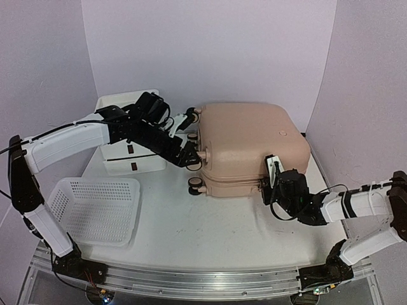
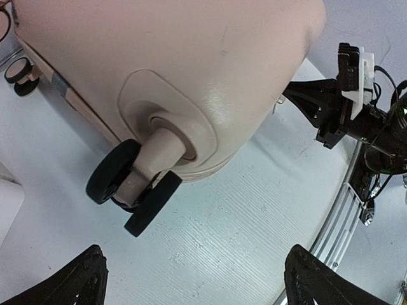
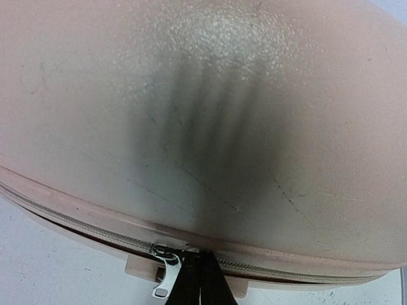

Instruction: Open, take out, and arrange the luggage

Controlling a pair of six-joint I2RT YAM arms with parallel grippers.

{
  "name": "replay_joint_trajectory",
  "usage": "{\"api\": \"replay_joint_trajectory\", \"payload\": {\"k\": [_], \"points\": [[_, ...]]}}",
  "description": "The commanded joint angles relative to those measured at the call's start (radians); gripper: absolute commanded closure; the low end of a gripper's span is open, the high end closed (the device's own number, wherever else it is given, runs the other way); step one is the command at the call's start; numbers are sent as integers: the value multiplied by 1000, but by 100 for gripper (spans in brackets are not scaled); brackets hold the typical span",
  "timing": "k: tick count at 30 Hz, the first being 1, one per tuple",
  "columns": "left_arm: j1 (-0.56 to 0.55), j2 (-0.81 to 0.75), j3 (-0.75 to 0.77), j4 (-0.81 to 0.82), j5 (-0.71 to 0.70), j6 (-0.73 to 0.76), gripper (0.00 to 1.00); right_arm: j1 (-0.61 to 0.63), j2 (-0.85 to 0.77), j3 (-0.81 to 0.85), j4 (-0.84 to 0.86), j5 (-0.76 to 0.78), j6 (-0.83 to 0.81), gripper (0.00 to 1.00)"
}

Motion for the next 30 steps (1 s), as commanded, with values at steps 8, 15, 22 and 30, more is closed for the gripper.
{"api": "replay_joint_trajectory", "payload": {"k": [8, 15, 22, 30], "points": [[-16, 47, 90, 39, 31, 58, 3, -125, -37, -36, -65, -319, 60, 85], [-16, 42, 67, 39, 29, 43, 5, -127, -36, -39, -41, -332, 28, 87], [-16, 53, 73, 41, 7, 9, 9, -126, -5, -46, 59, -319, 46, 76], [-23, 74, 84, 42, -30, -4, 10, -112, 22, -51, 117, -142, 106, 82]]}}
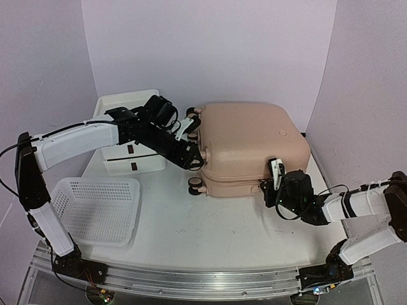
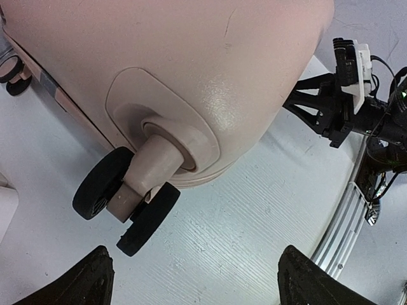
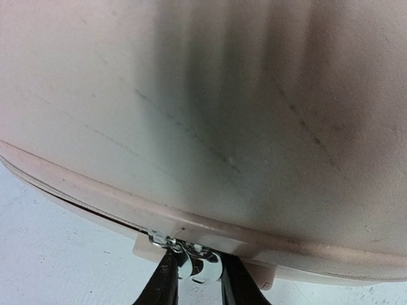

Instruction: Open, take out, and arrange the luggage

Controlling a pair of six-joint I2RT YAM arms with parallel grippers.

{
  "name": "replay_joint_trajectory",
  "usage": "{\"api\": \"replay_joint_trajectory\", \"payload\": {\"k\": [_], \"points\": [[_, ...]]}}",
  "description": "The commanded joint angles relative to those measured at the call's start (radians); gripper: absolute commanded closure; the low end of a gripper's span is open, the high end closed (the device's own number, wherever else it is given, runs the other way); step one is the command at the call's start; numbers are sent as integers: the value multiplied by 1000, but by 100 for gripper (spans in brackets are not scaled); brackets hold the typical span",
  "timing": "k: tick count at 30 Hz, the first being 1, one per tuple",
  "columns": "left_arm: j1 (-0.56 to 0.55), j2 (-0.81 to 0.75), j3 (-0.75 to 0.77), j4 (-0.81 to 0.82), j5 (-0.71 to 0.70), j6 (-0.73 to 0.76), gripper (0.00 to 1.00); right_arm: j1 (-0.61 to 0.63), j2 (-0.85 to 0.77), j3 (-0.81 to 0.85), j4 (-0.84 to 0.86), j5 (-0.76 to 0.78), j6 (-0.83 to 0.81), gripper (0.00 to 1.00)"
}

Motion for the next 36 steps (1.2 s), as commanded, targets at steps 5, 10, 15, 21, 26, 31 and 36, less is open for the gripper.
{"api": "replay_joint_trajectory", "payload": {"k": [5, 10, 15, 21, 26, 31, 36], "points": [[-5, -3, 44, 36, -58, -19, 10, -1, -8, -24, 76, 221, 39, 95], [-5, -4, 35, 36, -63, -22, 10, -1, -65, -54, 30, 193, -15, 100], [-5, 0, 37, 37, -49, -25, 9, -17, -115, -70, -22, 13, -30, 99], [-5, 0, 36, 37, -20, -30, 9, -64, -112, -55, -64, -56, 11, 86], [-6, -12, 18, 37, -17, -31, 9, -88, -137, -62, -66, -43, 24, 72], [-6, -19, 8, 38, -27, -31, 9, -91, -143, -48, -67, -112, 11, 70], [-8, -9, 17, 39, -19, -30, 9, -92, -111, -25, -54, -149, -8, 66]]}}
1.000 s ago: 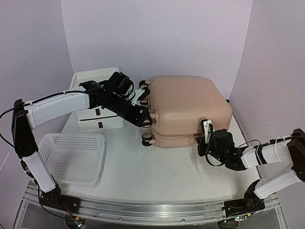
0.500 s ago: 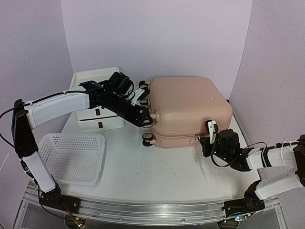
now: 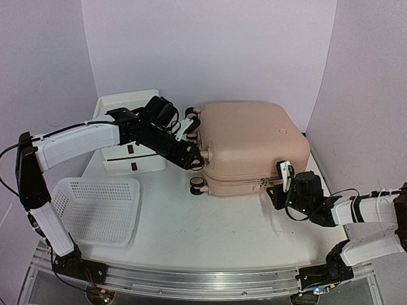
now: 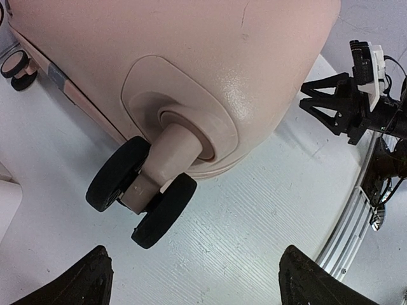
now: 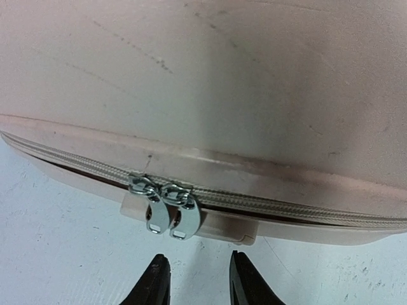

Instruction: Open, take out, and arrange the luggage

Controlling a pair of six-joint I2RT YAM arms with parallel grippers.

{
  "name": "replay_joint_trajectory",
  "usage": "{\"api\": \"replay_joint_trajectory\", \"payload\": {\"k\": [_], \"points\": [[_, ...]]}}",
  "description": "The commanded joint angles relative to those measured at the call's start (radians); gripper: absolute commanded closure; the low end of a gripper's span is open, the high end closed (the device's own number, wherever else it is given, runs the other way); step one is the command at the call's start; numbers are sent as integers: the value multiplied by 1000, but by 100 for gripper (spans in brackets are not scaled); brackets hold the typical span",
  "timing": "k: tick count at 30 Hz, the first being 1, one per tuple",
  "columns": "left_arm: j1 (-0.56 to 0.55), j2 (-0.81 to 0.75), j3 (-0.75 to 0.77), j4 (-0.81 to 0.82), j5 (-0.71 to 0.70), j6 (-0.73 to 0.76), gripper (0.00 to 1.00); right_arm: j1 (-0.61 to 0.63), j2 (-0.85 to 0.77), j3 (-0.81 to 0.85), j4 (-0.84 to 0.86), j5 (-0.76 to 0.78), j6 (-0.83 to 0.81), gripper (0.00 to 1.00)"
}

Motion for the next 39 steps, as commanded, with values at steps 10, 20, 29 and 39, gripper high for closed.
{"api": "replay_joint_trajectory", "payload": {"k": [10, 20, 29, 39], "points": [[-12, -5, 26, 42, 25, -23, 11, -2, 50, 35, 136, 10, -10, 71], [-25, -5, 21, 47, 27, -27, 12, -2, 75, 44, 199, 47, 9, 76], [-28, -15, 9, 50, 23, -31, 12, -3, 137, 85, 206, 46, 44, 71], [-35, -12, 10, 52, 21, -36, 12, -2, 173, 103, 214, 68, 78, 81]]}}
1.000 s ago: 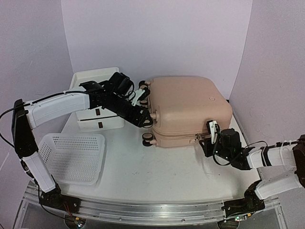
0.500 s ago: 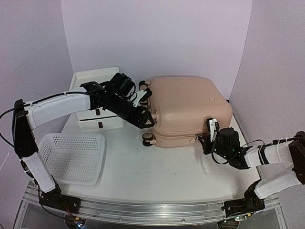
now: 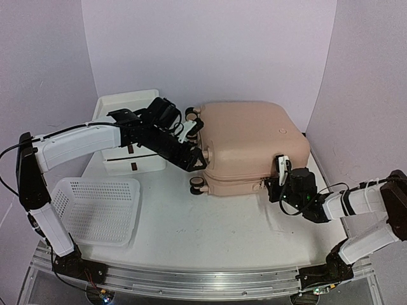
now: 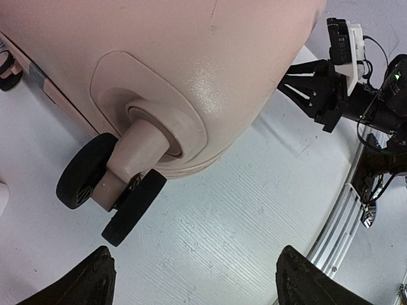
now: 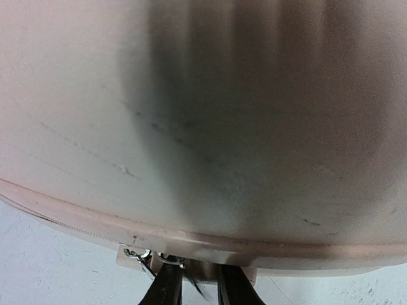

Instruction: Open, take out, and arrange the luggage

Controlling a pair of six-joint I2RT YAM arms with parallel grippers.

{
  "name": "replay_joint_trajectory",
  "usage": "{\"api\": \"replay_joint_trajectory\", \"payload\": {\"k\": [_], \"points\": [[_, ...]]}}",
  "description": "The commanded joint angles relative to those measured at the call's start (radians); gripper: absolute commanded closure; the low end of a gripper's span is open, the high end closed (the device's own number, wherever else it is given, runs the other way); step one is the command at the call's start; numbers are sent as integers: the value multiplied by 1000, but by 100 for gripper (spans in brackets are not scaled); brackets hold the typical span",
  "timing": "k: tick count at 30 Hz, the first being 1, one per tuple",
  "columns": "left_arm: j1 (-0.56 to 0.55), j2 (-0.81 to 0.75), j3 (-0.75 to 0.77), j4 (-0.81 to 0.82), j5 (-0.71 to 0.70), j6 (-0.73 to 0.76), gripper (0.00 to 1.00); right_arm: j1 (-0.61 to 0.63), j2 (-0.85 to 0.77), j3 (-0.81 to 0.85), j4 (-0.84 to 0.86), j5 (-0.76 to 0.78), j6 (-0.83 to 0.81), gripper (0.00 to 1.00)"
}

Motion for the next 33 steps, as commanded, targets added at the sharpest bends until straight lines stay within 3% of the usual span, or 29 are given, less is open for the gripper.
{"api": "replay_joint_trajectory", "payload": {"k": [1, 10, 15, 24, 33], "points": [[-6, -13, 11, 50, 5, -11, 12, -2, 24, 53, 50, 15, 32, 84], [-6, -13, 21, 49, -26, 1, 9, -3, -25, 24, -34, 139, 15, 100], [-4, 1, 58, 28, -56, 24, 6, -4, -64, 42, -188, 235, -30, 100], [-4, 135, 237, -80, -126, 148, 3, -3, -124, 126, -461, 233, -185, 100], [5, 242, 324, -101, -182, 238, 7, -6, -198, 103, -515, 213, -269, 100]]}}
